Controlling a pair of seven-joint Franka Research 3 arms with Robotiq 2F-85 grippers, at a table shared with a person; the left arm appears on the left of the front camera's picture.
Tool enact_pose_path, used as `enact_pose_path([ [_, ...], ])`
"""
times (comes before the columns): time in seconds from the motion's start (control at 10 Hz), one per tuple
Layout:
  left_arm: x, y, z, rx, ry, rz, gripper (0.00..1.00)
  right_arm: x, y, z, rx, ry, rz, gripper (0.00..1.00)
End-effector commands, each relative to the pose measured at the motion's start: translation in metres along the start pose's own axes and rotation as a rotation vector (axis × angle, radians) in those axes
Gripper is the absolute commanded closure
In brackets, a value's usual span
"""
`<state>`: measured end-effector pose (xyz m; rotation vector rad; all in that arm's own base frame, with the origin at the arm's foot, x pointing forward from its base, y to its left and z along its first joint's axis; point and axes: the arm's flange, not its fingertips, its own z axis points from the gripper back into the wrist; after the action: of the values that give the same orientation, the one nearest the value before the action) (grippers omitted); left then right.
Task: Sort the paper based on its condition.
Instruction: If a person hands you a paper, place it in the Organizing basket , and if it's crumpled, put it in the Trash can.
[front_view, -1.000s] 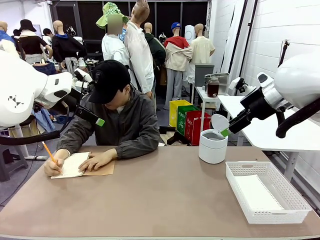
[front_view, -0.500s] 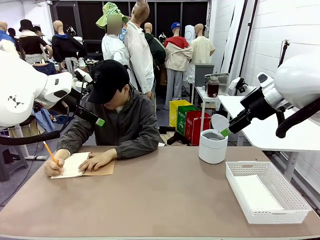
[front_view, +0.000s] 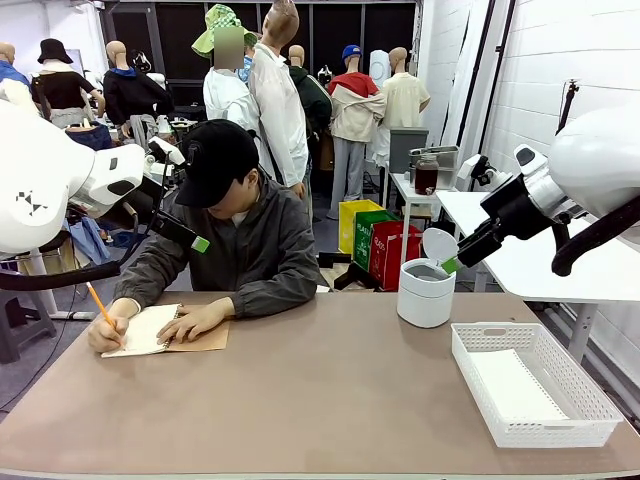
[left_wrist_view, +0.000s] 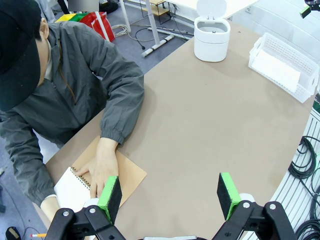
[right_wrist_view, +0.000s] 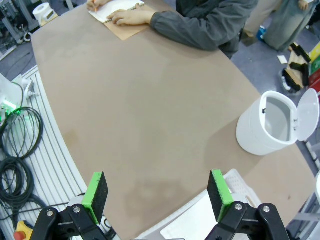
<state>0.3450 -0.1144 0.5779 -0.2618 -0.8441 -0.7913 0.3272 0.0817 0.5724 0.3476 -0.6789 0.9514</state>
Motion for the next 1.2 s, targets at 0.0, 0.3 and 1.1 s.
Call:
enact_pose_path([
  [0.0, -0.0001, 0.0011, 0.0009, -0.007, 0.004, 0.004, 0.00, 0.0010, -0.0004, 0.0002, 0.004, 0.003, 0.005, 0.00],
  [0.3, -0.0001, 0.0011, 0.0009, -0.007, 0.004, 0.004, 0.00, 0.0010, -0.0004, 0.0002, 0.004, 0.003, 0.005, 0.00],
  [1.1, -0.0001, 0.0011, 0.0009, -0.007, 0.004, 0.004, 0.00, 0.0010, -0.0004, 0.0002, 0.004, 0.003, 0.005, 0.00],
])
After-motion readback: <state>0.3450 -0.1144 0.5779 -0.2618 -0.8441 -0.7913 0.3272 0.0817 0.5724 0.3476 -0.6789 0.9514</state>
